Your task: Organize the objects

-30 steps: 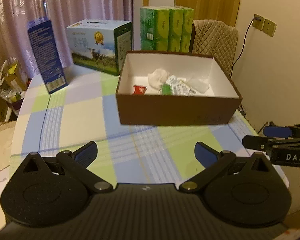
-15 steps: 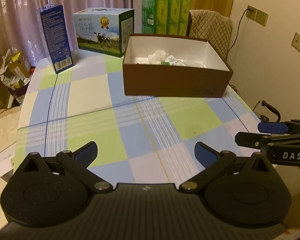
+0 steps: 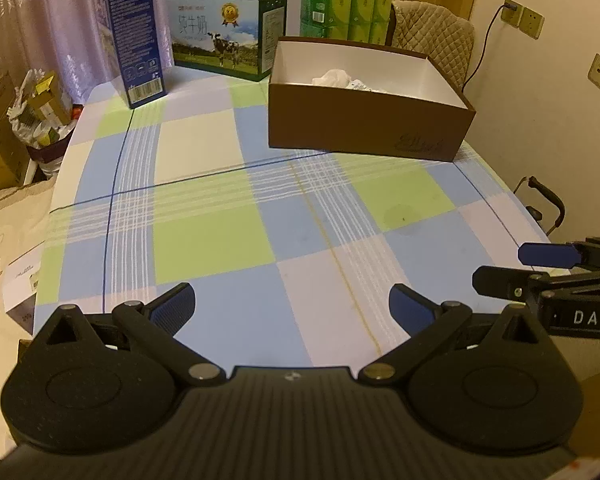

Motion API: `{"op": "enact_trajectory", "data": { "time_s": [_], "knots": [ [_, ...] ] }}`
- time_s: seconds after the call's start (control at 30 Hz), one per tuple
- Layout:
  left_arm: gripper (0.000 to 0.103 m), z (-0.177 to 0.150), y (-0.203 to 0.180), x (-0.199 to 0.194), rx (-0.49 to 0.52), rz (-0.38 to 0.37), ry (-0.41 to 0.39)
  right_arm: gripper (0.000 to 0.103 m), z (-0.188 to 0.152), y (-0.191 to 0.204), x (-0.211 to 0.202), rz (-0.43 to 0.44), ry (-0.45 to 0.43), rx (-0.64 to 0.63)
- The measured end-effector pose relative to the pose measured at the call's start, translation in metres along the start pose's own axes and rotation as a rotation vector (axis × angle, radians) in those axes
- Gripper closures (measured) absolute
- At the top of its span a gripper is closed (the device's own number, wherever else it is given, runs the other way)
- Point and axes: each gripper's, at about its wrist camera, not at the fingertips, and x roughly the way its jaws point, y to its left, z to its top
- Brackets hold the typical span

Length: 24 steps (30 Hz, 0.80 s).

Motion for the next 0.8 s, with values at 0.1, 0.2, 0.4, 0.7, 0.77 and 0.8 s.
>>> {"op": "enact_trajectory", "data": {
  "time_s": [0.1,0.2,0.4,0.7,0.77,0.8],
  "knots": [
    [0.001,-0.0047,0.0040,-0.0023,-0.009,0.007,0.002,0.034,-0.0008,0.0024,0.0009,0.001,0.005,-0.003],
    [0.001,-0.0079,0.0051,-0.0047,-0.014,0.011,0.004,0.034,-0.0014,0.0044,0.0018,0.004,0.008,-0.005],
    [0.001,-0.0097,0.0054,-0.0062,-0.015,0.013,0.007,0.034,-0.0029,0.0068,0.0044,0.007,0.018,-0.008],
    [0.001,-0.0076,0.0048,-0.0013,-0.014,0.008,0.015,0.034,-0.0029,0.0074,0.0075,0.002,0.029,-0.004],
    [0.001,-0.0067,0.0049,0.0003,-0.015,0.008,0.017,0.034,-0.0019,0.0082,0.0082,0.000,0.030,-0.004],
    [0.001,-0.0065,0.0054,0.0011,-0.017,0.007,0.018,0.034,-0.0014,0.0080,0.0086,0.000,0.030,-0.003]
  ]
}}
